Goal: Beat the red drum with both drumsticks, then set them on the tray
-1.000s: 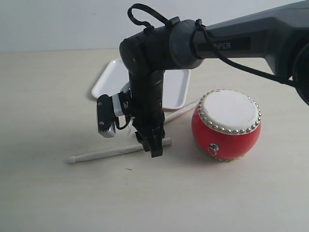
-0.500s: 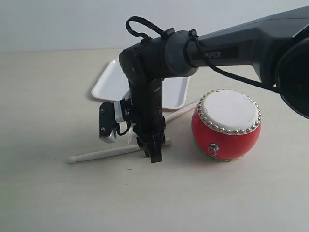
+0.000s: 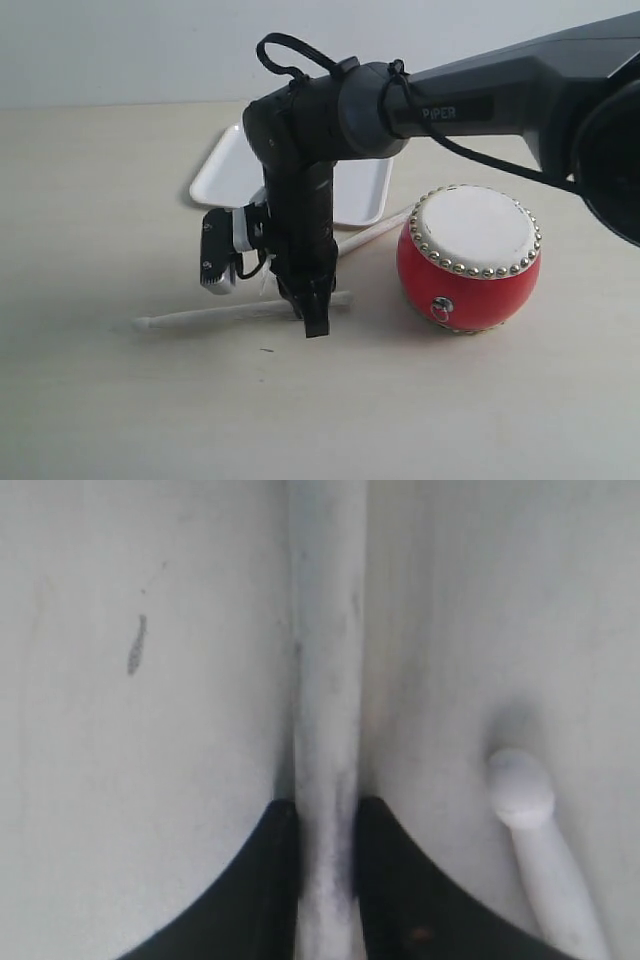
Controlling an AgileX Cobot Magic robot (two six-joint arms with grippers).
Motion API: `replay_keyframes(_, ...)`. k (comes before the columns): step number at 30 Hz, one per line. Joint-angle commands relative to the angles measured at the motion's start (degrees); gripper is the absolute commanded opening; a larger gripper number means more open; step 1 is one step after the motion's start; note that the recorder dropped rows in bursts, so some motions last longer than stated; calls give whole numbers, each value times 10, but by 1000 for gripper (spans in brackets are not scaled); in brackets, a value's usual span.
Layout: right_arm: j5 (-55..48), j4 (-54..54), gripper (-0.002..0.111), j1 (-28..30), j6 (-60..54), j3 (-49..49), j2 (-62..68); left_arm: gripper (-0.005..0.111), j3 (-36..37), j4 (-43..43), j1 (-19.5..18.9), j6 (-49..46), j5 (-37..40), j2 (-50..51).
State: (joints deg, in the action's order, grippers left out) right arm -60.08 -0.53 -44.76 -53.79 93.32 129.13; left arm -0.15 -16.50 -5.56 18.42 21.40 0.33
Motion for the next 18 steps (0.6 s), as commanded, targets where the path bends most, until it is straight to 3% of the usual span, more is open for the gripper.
replay_keyframes(1,-1,-23,0,-9,11,2,-66,0,1,2,2,-2,-1,-3)
replay_keyframes(9,2,-123,0,4,28,2,-199,0,1,2,2,-2,-1,-3)
replay_keyframes(18,-4,-429,0,96,-69,-13,-225,0,1,2,2,-2,-1,-3)
